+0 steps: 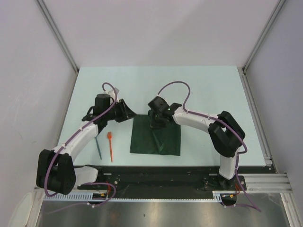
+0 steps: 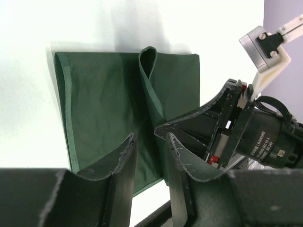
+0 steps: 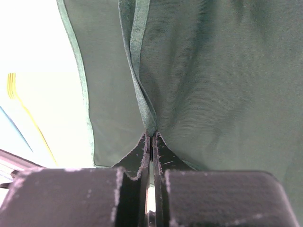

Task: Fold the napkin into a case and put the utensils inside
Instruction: Fold the rectangle-folded napkin at the center of the board.

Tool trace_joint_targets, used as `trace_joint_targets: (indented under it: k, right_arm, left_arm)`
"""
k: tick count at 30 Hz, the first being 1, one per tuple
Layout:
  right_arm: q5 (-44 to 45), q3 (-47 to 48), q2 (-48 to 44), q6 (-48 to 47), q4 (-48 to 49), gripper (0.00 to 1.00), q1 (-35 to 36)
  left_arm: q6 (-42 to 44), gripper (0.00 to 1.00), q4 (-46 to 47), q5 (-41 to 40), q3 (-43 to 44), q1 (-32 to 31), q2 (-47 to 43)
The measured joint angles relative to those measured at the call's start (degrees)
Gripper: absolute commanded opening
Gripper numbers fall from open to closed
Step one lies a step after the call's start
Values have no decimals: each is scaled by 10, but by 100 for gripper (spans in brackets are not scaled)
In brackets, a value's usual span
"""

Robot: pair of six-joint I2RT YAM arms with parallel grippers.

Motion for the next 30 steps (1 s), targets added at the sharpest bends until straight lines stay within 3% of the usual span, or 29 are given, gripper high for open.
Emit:
trace_joint_targets:
  k: [30]
  right_arm:
    - [-60,62,72,27,30,0,10]
  left_arm:
    - [0,36,-3,9,-11,15,-13]
